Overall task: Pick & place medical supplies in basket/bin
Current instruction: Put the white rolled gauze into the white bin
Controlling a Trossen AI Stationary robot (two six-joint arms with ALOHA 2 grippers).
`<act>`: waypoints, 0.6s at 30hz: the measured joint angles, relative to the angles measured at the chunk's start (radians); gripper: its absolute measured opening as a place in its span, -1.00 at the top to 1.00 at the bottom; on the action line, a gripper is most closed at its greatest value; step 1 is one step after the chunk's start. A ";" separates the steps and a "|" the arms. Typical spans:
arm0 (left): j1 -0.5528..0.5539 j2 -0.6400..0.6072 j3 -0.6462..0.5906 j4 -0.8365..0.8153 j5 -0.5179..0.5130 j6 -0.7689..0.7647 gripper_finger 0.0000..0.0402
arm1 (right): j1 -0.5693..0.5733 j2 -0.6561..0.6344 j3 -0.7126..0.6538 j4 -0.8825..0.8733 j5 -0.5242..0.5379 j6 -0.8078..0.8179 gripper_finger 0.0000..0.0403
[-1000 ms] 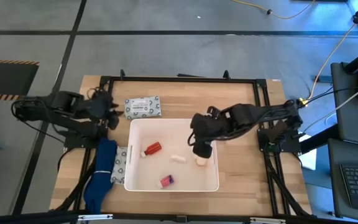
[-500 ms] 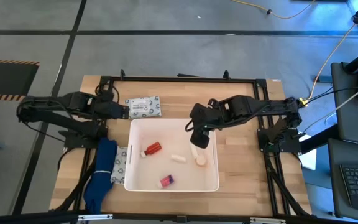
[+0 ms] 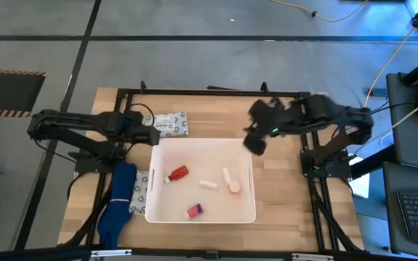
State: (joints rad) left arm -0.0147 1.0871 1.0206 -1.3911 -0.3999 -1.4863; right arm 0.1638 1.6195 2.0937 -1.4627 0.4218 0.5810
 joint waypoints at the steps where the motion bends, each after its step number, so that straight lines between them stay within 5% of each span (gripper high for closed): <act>1: 0.005 0.003 0.000 -0.009 -0.004 -0.016 0.12 | -0.002 -0.021 0.000 -0.011 0.015 0.015 0.01; 18: 0.181 0.073 0.000 0.093 -0.043 -0.090 0.10 | -0.009 -0.172 0.000 -0.020 0.093 -0.020 0.01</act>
State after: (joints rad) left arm 0.1665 1.1605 1.0203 -1.2979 -0.4425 -1.5759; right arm 0.1553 1.4475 2.0941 -1.4828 0.5145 0.5609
